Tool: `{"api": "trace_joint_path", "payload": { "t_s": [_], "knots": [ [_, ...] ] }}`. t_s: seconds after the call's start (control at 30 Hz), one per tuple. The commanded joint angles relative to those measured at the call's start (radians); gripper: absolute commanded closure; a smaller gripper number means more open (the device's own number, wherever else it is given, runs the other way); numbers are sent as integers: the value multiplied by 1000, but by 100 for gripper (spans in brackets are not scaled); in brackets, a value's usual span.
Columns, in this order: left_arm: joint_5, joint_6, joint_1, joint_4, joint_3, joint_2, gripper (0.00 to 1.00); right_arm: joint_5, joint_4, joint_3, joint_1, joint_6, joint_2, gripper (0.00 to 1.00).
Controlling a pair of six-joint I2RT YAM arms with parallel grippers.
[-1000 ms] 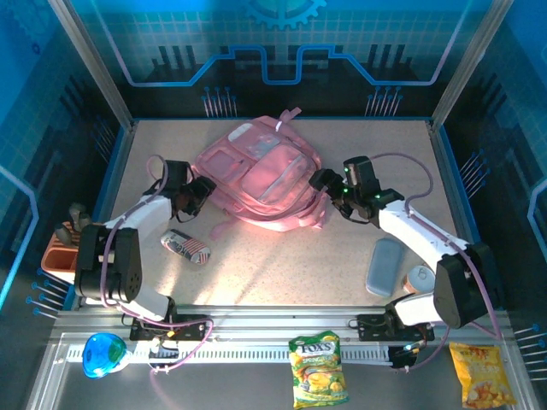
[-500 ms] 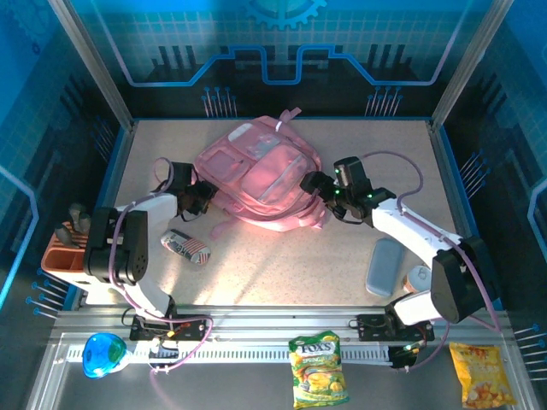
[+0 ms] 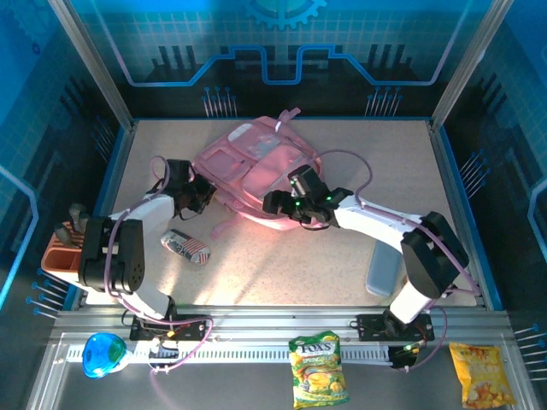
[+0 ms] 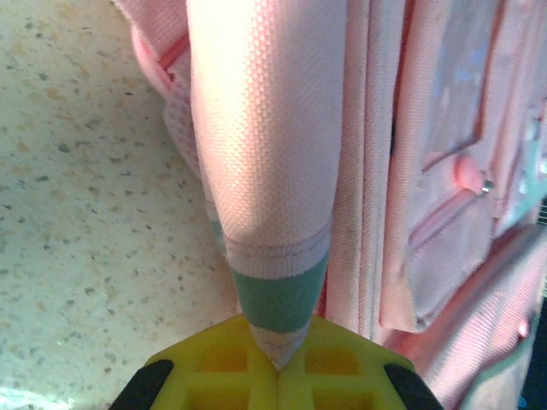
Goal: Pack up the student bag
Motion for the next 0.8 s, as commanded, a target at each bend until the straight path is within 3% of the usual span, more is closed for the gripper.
{"api": "trace_joint_path", "payload": {
  "t_s": [0.0,0.3,0.53,0.77],
  "knots": [
    [76,-8,-11,-21,30,-70,100,9,-43,44,0,-25,55,15],
    [127,-26,-80,-21,34,-62,100,57,-150,177,-110,-194,176,17],
    [196,-42,-112,16,38,17,100,217,-276,210,-40,-273,69,17],
    [198,-51,-125,14,50,25,100,309,-229,130,105,-331,-48,17]
  ]
}}
